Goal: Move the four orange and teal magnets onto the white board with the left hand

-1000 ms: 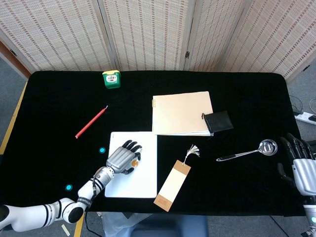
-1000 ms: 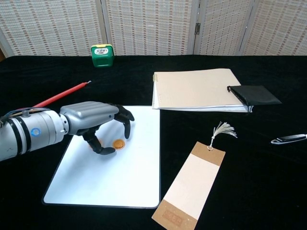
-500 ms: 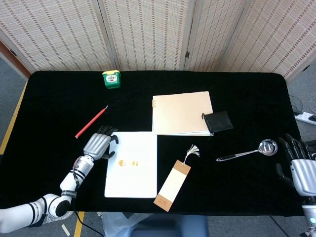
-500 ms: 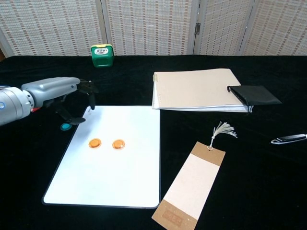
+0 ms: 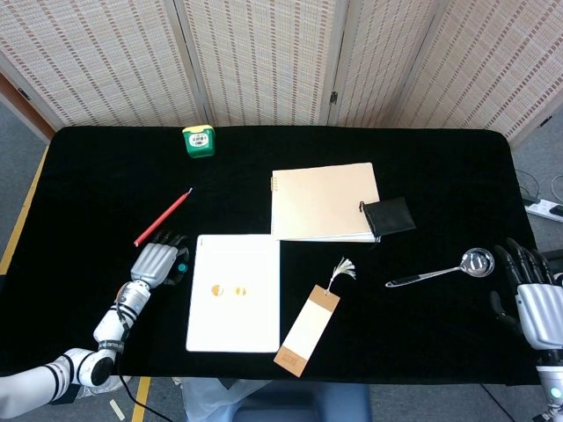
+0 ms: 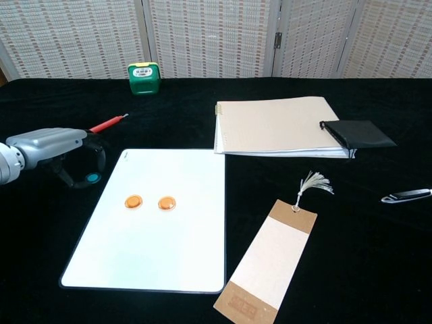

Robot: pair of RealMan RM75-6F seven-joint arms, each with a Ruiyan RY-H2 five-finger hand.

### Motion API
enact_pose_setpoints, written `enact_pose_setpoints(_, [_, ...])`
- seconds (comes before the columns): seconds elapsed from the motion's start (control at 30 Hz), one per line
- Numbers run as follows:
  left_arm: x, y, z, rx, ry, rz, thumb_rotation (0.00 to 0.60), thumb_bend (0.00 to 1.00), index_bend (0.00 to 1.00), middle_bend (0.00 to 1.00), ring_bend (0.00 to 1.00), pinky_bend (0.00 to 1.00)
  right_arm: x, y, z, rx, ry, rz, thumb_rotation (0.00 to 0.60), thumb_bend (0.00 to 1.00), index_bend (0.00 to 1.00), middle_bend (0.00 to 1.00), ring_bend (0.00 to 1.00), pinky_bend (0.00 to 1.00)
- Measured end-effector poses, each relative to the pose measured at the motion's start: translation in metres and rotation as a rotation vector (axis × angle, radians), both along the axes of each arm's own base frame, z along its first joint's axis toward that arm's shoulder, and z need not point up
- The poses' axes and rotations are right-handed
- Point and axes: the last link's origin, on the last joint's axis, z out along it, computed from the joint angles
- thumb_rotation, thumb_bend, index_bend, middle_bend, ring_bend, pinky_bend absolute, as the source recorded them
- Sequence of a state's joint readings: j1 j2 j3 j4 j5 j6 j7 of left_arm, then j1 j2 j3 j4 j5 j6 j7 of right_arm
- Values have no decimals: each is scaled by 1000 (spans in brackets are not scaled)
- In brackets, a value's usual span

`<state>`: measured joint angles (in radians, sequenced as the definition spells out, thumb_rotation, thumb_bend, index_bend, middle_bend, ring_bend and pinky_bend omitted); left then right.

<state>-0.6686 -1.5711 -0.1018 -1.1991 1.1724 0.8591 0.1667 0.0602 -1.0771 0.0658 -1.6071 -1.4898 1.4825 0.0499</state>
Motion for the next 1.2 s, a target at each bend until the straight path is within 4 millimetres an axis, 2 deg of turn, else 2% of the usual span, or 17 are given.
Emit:
enact_pose_setpoints(0.4, [-5, 3, -5, 3, 6, 12, 600, 377, 463, 152, 0, 0, 2, 0, 0, -2, 3, 1, 600, 529, 0, 18, 0, 0])
enact_pose_setpoints(0.7, [-6, 4, -6, -2, 3, 15, 600, 383, 534, 152, 0, 0, 2, 1, 1, -6, 3, 1, 600, 530, 0, 18, 0, 0])
enact_pose_setpoints(0.9, [3, 1, -2, 5, -25, -11, 600, 382, 535, 152, 0, 0, 1, 1, 2, -9, 2, 3, 600, 528, 0, 19, 1, 0])
enact_pose_setpoints(1.2, [30, -4, -2, -30, -68, -73, 600, 382, 529, 152, 0, 0, -2, 3, 3, -14, -4, -3, 600, 529, 0, 20, 0, 0])
